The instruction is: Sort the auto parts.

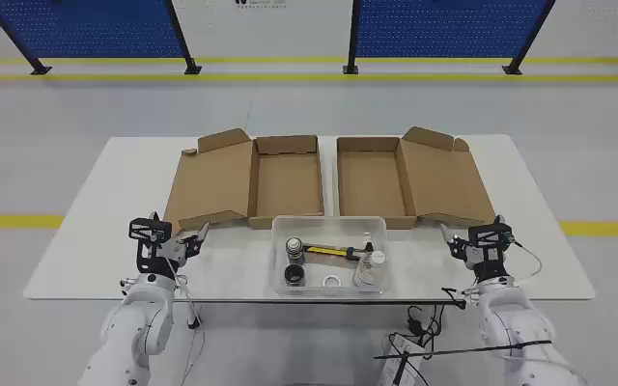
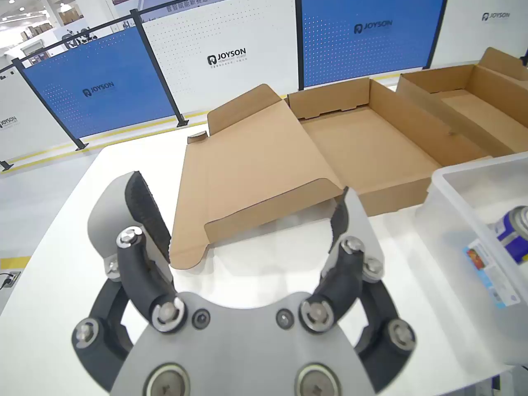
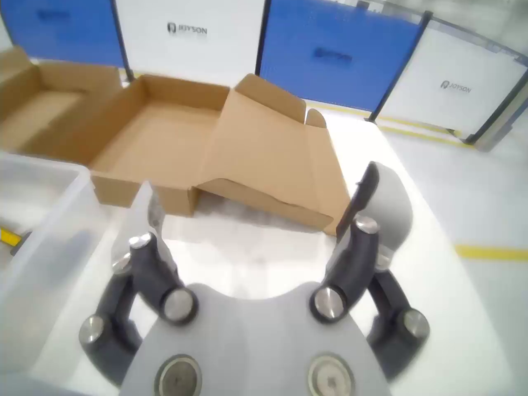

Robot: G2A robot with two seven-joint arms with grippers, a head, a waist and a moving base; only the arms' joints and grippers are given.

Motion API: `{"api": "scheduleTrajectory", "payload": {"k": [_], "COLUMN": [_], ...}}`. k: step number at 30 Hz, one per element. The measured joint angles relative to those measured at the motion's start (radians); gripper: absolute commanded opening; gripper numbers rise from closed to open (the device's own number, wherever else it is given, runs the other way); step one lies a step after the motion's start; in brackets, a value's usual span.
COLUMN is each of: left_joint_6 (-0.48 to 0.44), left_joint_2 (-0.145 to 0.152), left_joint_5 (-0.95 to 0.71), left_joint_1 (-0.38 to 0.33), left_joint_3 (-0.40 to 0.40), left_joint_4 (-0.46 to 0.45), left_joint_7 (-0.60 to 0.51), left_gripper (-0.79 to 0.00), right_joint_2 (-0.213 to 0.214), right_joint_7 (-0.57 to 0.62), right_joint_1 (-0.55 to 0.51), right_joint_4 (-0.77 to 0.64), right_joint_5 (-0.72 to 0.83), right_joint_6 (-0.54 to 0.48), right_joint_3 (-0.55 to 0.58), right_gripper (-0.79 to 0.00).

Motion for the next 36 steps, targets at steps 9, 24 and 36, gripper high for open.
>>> {"api": "scheduleTrajectory", "payload": {"k": [9,24,36], "left_joint_6": [0.000,-0.009,-0.154], "left_joint_2": [0.000,-0.002,-0.020], "left_joint_5": [0.000,0.024,0.044], "left_joint_1": [0.000,-0.041,-0.195], "left_joint_3": [0.000,0.019,0.237], "left_joint_4": [0.000,-0.036,-0.160], "left_joint_7": [0.000,-0.006,-0.124], "left_gripper": [-0.001,0.000,0.000], "right_joint_2": [0.000,0.000,0.000], "right_joint_7": [0.000,0.000,0.000], "right_joint_1": [0.000,0.000,0.000], "right_joint_4": [0.000,0.000,0.000], "right_joint_5": [0.000,0.000,0.000], "right_joint_6": [0.000,0.000,0.000], "right_joint_3": [0.000,0.000,0.000], "right_gripper": [0.000,0.000,0.000]}}
